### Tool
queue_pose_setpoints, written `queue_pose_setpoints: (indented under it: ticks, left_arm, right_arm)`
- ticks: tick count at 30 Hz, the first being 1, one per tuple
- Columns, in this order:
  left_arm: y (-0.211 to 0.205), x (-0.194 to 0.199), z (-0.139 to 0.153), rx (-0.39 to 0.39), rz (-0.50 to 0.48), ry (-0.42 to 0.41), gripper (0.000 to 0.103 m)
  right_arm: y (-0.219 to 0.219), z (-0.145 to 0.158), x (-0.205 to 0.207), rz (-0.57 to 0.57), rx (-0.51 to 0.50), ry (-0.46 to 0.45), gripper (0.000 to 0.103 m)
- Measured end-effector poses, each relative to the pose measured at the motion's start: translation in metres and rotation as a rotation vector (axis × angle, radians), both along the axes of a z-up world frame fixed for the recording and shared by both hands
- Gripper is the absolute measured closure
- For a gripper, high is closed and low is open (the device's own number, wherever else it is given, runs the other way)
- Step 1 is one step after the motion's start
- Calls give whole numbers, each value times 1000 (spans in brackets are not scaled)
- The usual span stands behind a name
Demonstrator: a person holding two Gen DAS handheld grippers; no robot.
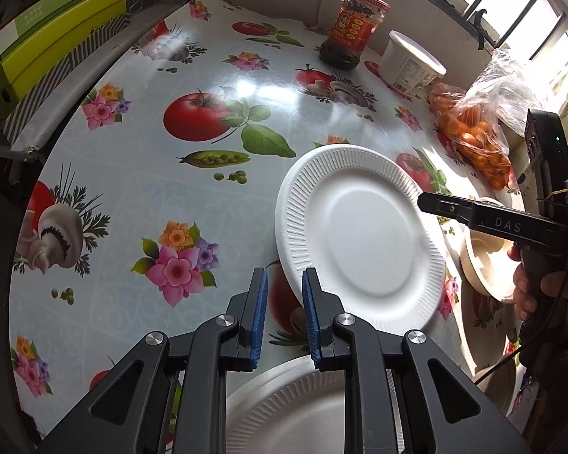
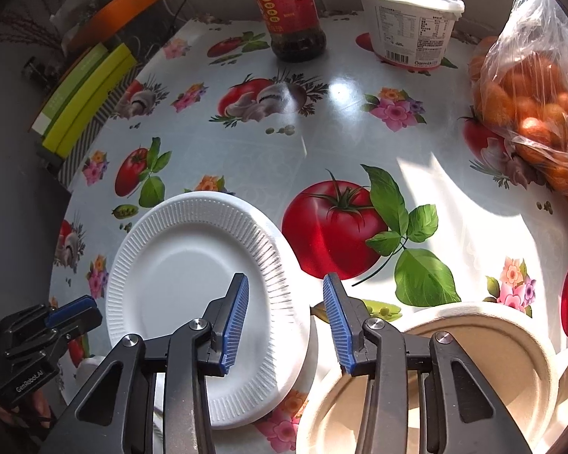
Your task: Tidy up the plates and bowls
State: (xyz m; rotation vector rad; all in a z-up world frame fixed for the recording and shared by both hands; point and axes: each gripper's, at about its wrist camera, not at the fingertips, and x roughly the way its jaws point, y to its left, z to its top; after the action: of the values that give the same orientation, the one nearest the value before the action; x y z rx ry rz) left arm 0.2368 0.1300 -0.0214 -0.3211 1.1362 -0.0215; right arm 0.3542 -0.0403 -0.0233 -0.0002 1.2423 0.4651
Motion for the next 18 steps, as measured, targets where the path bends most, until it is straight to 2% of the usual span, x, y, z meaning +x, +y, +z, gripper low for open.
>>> queue_pose_setpoints:
  ticks: [7,14,18]
  left_arm:
    - [-2,1,-5,-4,0,16,83]
    - [-2,2,-6,-5,4,11,84]
    - [-2,3,-7,-6,5,8,87]
  right_arm:
    - [0,-4,1,-4,-2,11,68]
    - [-1,-5,1,-4,-2,10,83]
    - [-1,-4,1,2,-3,4,84]
